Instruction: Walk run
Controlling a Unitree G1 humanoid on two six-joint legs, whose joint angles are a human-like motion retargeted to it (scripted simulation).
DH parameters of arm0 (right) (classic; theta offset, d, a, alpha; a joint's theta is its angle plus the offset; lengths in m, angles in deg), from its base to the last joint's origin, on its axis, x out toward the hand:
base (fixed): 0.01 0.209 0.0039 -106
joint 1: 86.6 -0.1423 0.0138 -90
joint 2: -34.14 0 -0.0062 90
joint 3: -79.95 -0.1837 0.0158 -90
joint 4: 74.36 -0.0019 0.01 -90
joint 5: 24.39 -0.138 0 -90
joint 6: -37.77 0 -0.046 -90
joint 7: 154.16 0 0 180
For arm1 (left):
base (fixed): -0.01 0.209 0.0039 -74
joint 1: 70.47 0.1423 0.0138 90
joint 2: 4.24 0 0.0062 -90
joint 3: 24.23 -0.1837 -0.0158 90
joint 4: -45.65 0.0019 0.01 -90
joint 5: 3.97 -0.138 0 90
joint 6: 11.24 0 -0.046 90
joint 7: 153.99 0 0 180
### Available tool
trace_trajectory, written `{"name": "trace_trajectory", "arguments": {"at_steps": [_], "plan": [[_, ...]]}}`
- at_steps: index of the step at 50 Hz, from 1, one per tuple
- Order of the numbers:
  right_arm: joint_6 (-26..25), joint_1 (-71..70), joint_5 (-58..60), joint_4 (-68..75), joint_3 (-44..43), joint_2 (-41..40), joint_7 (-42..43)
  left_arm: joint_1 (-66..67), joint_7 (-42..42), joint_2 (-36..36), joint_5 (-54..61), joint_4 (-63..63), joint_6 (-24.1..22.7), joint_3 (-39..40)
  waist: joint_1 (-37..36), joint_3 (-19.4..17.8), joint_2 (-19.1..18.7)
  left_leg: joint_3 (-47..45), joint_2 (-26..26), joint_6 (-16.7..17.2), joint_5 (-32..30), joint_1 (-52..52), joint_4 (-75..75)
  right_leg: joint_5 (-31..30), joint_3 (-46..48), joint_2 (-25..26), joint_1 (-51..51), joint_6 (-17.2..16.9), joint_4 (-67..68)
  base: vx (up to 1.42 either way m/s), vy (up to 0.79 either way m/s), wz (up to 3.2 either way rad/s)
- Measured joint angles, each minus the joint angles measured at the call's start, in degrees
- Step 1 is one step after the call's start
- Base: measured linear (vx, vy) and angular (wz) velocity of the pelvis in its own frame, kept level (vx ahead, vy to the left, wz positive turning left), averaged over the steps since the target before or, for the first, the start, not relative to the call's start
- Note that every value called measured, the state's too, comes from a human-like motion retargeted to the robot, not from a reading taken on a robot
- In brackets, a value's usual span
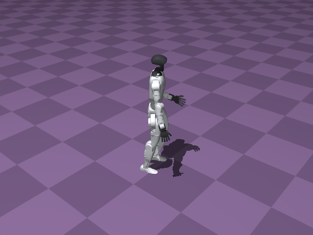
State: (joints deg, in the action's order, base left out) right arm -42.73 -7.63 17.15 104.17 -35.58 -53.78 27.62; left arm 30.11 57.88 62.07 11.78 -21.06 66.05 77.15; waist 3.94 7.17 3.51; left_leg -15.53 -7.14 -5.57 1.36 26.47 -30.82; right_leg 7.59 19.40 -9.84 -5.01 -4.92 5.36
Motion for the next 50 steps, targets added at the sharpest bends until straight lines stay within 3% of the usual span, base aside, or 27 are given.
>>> {"name": "trace_trajectory", "arguments": {"at_steps": [3, 11, 14, 17, 20, 23, 25, 28, 32, 37, 41, 45, 48, 50], "plan": [[1.42, -1.84, -3.46, -3.69, -0.91, -0.34, -2.2, -0.17, -0.14, -0.92, 1.0, 0.38, 0.2, -0.02, -1.97, -0.67, -1.17, -4.76, 1.38, -0.61, 0.75, 0.9, 12.19, 1.88, 4.22, 3.31, 3.43, 0.08, -1.26, 0.37, -0.16, 0.97], [2.81, -4.49, -3.92, -10.7, -2.95, -2.33, -4.61, -1.32, -0.36, -1.34, 0.52, 0.67, 0.4, 2.26, -4.12, -2.7, -0.8, -10.52, -5.56, -1.89, 4.14, -1.37, 32.07, 3.25, 13.64, 8.34, 11.23, -2.3, -2.61, 0.5, -0.17, 0.98], [2.52, -3.85, -2.51, -10.85, -3.06, -3.67, -3.51, -0.9, -0.79, -1.35, -0.34, 0.05, 0.17, 3.75, -6.68, -2.83, 1.11, -7.98, -6.56, -6.25, 4.27, -3.14, 30.02, 0.41, 12.88, 7.98, 13.01, -4.34, -1.0, 0.72, -0.15, -0.05], [1.75, -1.46, -0.08, -9.75, -2.81, -5.19, -2.56, 0.12, -0.53, -0.94, -0.61, -0.35, 0.22, 5.15, -8.12, -1.94, 2.14, -7.73, -6.88, -8.17, 0.54, -5.46, 29.45, -7.43, 12.34, 7.89, 14.38, -7.43, 2.63, 0.9, -0.11, 0.03], [0.3, 2.04, 3.43, -7.17, -2.21, -6.43, -1.08, 0.93, 0.23, -0.34, -0.05, -0.21, 0.79, 6.75, -7.51, 0.47, 1.87, -6.11, -5.69, -9.43, 1.91, -7.02, 27.75, -21.38, 9.67, 7.37, 12.88, -9.14, 10.26, 0.93, -0.07, 0.31], [-0.8, 6.09, 4.55, -2.5, 0.06, -6.95, 1.96, 0.09, -0.05, 1.14, 1.45, -0.3, 1.62, 6.95, -3.38, 0.86, -2.89, 0.41, -2.66, -9.43, 4.45, -10.44, 26.22, -32.61, 10.01, 8.81, 8.08, -3.82, 25.62, 0.85, -0.06, 1.05], [-0.88, 8.34, 4.39, 0.82, 0.63, -6.03, 2.6, -1.3, -1.3, 1.93, 1.84, -0.5, 1.27, 5.51, -2.89, 0.67, -4.88, 3.27, -1.9, -9.11, 5.47, -12.59, 26.27, -28.85, 5.93, 10.38, 3.06, -2.44, 33.79, 0.74, -0.02, 0.95], [-1.91, 12.43, 5.12, 4.32, -1.13, -5.39, 2.5, -4.73, -2.75, 3.25, 1.63, -0.06, 1.52, 3.57, -2.91, 0.68, -6.19, 6.97, -1.92, -8.42, 6.25, -14.84, 26.75, -20.05, -0.58, 11.16, -4.55, -3.39, 39.63, 0.55, -0.07, 1.01], [-1.53, 18.37, 3.1, 8.18, -4.18, -5.55, 2.97, -8.06, -4.61, 4.7, 1.41, -0.34, 1.21, 0.18, 1.03, 0.36, -7.38, 14.26, -3.52, -8.07, 6.88, -17.74, 27.13, -11.31, -1.0, 5.74, -11.1, -2.43, 35.12, 0.58, -0.13, 1.81], [-1.99, 25.62, -1.26, 8.88, -4.74, -7.24, -3.92, -10.24, -5.26, 5.35, 1.96, -0.57, 1.17, -2.45, 6.2, -0.71, -5.88, 21.25, -7.21, -7.86, 8.57, -21.88, 26.51, -11.04, -1.7, -1.72, -15.66, -2.84, 16.53, 0.6, -0.23, 1.72], [-2.22, 28.88, 0.37, 8.88, -4.98, -9.26, -7.0, -10.51, -4.25, 5.95, 2.05, -0.97, 1.04, -3.15, 8.54, -2.37, -4.2, 24.53, -8.27, -7.15, 10.54, -26.7, 26.38, -8.66, -6.44, -2.33, -19.33, -1.9, 3.23, 0.57, -0.32, 1.1], [-2.9, 29.73, 4.41, 8.88, -5.22, -10.11, -4.97, -10.14, -4.08, 5.87, 1.07, -1.15, 0.69, -2.21, 8.69, -2.88, -4.03, 24.99, -7.75, -6.99, 12.53, -30.08, 26.3, -7.94, -6.33, -1.28, -22.96, -7.09, -5.05, 0.6, -0.32, 0.27], [-4.26, 28.96, 5.07, 8.88, -4.65, -9.63, -4.46, -9.25, -4.94, 5.16, 0.43, -0.6, 0.46, -1.38, 9.77, -2.5, -3.67, 23.77, -8.4, -7.52, 12.35, -31.82, 25.42, -8.06, -2.44, -1.09, -23.03, -4.51, -2.76, 0.72, -0.35, 0.28], [-4.89, 28.28, 4.9, 8.88, -5.51, -9.32, -4.44, -8.4, -5.46, 4.6, 0.83, 0.16, 0.57, -1.84, 11.97, -1.61, -5.03, 23.76, -6.92, -6.58, 10.44, -32.33, 24.26, -7.05, -0.13, -0.75, -21.65, 1.0, -0.53, 0.68, -0.28, 1.26]]}}
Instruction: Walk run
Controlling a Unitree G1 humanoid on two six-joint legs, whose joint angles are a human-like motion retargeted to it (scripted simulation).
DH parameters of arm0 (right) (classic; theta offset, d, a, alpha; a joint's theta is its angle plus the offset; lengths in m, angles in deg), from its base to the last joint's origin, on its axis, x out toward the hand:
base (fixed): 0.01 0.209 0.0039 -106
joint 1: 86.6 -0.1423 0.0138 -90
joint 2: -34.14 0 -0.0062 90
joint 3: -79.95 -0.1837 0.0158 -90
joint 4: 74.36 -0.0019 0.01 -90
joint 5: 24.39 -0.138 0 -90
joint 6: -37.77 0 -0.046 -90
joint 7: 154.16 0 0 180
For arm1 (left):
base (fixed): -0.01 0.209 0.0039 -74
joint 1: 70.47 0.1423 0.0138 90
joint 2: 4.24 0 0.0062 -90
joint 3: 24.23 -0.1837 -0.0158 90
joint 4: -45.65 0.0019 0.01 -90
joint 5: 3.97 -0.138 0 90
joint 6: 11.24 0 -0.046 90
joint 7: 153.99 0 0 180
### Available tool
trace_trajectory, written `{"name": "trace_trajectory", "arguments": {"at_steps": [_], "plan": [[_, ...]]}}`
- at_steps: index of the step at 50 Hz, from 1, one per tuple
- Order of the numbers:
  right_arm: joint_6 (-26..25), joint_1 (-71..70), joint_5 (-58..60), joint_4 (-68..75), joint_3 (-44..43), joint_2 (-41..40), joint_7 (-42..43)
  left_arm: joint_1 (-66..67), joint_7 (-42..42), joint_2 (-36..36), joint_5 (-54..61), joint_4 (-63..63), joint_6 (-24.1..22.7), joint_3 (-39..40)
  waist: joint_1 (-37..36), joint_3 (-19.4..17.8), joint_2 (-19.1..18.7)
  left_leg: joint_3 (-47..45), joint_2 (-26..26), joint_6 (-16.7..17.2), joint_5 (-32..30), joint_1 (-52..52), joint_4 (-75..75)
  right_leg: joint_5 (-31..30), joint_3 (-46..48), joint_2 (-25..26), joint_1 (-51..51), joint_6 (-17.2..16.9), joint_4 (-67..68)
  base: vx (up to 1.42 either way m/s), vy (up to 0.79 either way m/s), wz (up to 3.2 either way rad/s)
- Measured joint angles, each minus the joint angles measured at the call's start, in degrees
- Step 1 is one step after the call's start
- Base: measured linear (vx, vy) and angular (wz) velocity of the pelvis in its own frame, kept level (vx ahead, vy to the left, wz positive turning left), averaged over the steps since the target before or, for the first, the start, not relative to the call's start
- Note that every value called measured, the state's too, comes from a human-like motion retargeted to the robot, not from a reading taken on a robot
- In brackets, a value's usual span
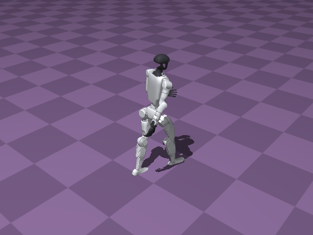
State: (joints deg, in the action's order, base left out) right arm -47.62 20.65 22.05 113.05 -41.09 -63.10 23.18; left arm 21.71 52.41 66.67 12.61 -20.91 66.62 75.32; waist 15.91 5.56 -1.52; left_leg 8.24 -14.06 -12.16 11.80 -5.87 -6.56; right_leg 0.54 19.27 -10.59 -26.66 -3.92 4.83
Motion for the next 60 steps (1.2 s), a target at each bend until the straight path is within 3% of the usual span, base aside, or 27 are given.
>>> {"name": "trace_trajectory", "arguments": {"at_steps": [3, 7, 10, 12, 15, 18, 21, 27, 30, 35, 37, 39, 42, 45, 48, 52, 56, 60], "plan": [[-0.33, -1.17, -1.95, 0.0, -0.94, 1.11, 0.11, 1.32, 0.74, -1.67, 1.02, 1.54, 0.87, -0.06, 4.09, 1.37, -2.14, 2.79, 1.37, 3.85, -6.91, -0.4, -4.52, -6.6, 3.75, 0.2, 3.46, 1.53, -1.2, 0.83, -0.41, 1.36], [-1.46, -4.68, -5.88, 0.0, -1.41, 2.67, 0.38, 3.27, 2.5, -3.97, 0.26, 3.11, 0.98, -0.93, -0.12, 3.12, -1.94, -1.3, 1.12, 11.95, -26.89, 2.83, -15.99, -4.95, 1.0, 0.65, 7.03, 1.93, 0.08, 0.81, -0.41, -0.07], [-1.38, -9.86, -5.81, 0.0, 0.34, 4.11, 1.51, 4.78, 1.4, -4.14, -0.11, 2.24, 0.15, -1.96, -1.45, 4.37, 1.53, -9.93, 1.41, 18.4, -38.13, 8.87, -28.61, -2.8, 0.16, 0.25, 10.06, 4.04, -0.61, 0.67, -0.4, -0.12], [-0.72, -14.26, -5.92, -0.2, 2.79, 4.96, 3.09, 5.36, 2.41, -3.38, -0.73, 1.57, -0.38, -1.42, -0.08, 5.22, 2.74, -12.2, 2.63, 16.83, -36.23, 13.87, -36.49, -1.04, 1.49, -0.54, 12.56, 3.84, -1.03, 0.68, -0.42, 0.46], [0.13, -21.1, -4.53, -2.81, 4.9, 5.82, 4.03, 5.43, 3.99, -2.93, -1.79, 1.16, -0.38, -0.67, -0.61, 5.33, 4.11, -16.24, 5.25, 10.12, -26.2, 21.35, -42.84, 0.87, 2.14, -0.16, 15.81, 4.26, -1.87, 0.58, -0.36, 0.06], [1.32, -27.36, -3.16, -6.62, 6.54, 5.87, 2.8, 6.05, 3.23, -3.0, -1.76, 0.77, -0.21, -0.21, -3.24, 4.68, 5.56, -16.78, 4.23, 7.88, -19.02, 27.78, -40.53, 2.41, -0.11, 2.04, 18.37, 5.35, -2.44, 0.57, -0.34, -0.71], [3.25, -32.68, -4.02, -10.22, 7.77, 5.89, 1.34, 6.97, 2.79, -3.43, -1.58, 0.45, -0.56, 0.01, -5.44, 3.82, 5.22, -17.54, 4.95, 7.53, -14.98, 31.2, -30.45, 4.55, -1.29, 5.14, 20.84, 6.09, -2.35, 0.56, -0.26, -0.57], [7.22, -38.77, -7.53, -17.78, 9.62, 5.28, -1.51, 8.26, 2.77, -5.7, -0.97, 0.8, -0.35, 1.35, -8.83, 1.09, 2.75, -20.34, 6.78, 8.01, -13.72, 33.79, -4.69, 9.17, -3.18, 12.37, 27.39, 6.87, -2.56, 0.7, -0.23, -0.44], [9.15, -38.68, -8.0, -20.89, 9.93, 4.7, -1.33, 8.83, 2.73, -6.39, -1.19, 0.82, -0.44, 2.22, -10.43, 0.35, 2.71, -16.96, 4.26, 11.56, -9.78, 34.87, 4.58, 11.29, -4.7, 14.32, 30.5, 6.85, -2.67, 0.85, -0.21, -0.34], [9.79, -34.95, -4.76, -19.1, 10.61, 3.78, 1.53, 9.02, 2.94, -6.7, -2.32, 1.38, -0.28, 4.35, -12.31, 0.93, 4.14, -20.06, 3.72, 6.71, -10.04, 32.46, 5.61, 11.0, -5.78, 14.81, 33.71, 5.24, -0.42, 0.89, -0.13, -0.33], [8.23, -32.29, -1.25, -15.78, 10.49, 3.6, 2.29, 9.21, 2.81, -6.78, -2.44, 1.86, -0.2, 5.21, -13.99, 1.77, 4.52, -22.28, 4.77, 6.61, -13.37, 31.44, 4.34, 7.29, -5.17, 14.41, 34.66, 3.27, 1.68, 1.05, -0.07, -0.71], [5.22, -28.73, 2.76, -11.73, 9.87, 3.34, 3.84, 9.52, 2.62, -6.72, -2.01, 2.41, 0.0, 5.78, -14.24, 3.18, 5.03, -20.67, 4.33, 5.78, -14.78, 30.71, 2.66, -0.8, -2.95, 12.86, 34.83, 0.61, 4.93, 1.18, -0.05, -0.27], [0.74, -23.14, 5.73, -3.96, 9.67, 2.99, 9.15, 9.19, 1.9, -5.45, -0.45, 3.18, 0.48, 6.08, -12.16, 4.44, 4.46, -19.26, 5.18, 2.98, -12.67, 29.3, -0.39, -16.42, -5.99, 13.24, 31.93, -4.16, 14.41, 0.85, -0.07, 0.26], [-3.42, -17.01, 4.71, 0.0, 8.42, 2.94, 11.96, 7.43, 0.96, -3.45, 0.43, 3.05, 0.28, 5.07, -10.95, 3.68, 1.39, -16.23, 7.22, 1.99, -9.28, 25.18, -0.7, -28.35, -6.66, 16.21, 26.24, -6.22, 28.02, 0.9, -0.1, 0.17], [-6.87, -11.04, 2.89, 0.0, 6.72, 2.52, 10.54, 4.86, 0.46, -1.64, 0.7, 3.12, 0.09, 4.15, -12.2, 3.26, 0.02, -16.86, 8.66, 2.35, -6.89, 21.61, 0.01, -21.68, -5.93, 14.64, 19.9, -3.69, 36.66, 0.78, -0.1, -0.29], [-6.16, -5.1, 0.75, 0.0, 2.68, 1.74, 9.05, 1.91, 0.64, 0.83, 0.88, 2.82, 0.13, 1.94, -8.52, 2.32, -2.09, -12.71, 8.16, 2.43, -5.2, 17.1, 1.52, -10.75, -4.5, 11.49, 12.23, -1.83, 37.29, 0.63, -0.14, 0.79], [-5.35, -1.43, -1.56, 0.0, 1.93, 1.04, 6.55, -0.19, 1.51, 2.38, -0.09, 2.1, -0.51, 0.48, -5.09, 1.2, -1.25, -10.84, 5.8, 2.17, -3.12, 12.6, 2.36, -6.03, -2.75, 5.63, 7.03, -3.07, 25.89, 0.7, -0.27, 0.74], [-8.55, -0.32, -1.04, 0.0, 3.13, 0.64, 6.54, -1.24, 2.05, 2.99, -0.31, 1.91, -1.21, -0.31, -2.86, -0.1, 0.97, -10.14, 2.97, 2.39, -0.21, 6.75, 2.87, -4.23, -0.93, 0.25, 4.23, -3.97, 10.02, 0.54, -0.23, 0.33]]}}
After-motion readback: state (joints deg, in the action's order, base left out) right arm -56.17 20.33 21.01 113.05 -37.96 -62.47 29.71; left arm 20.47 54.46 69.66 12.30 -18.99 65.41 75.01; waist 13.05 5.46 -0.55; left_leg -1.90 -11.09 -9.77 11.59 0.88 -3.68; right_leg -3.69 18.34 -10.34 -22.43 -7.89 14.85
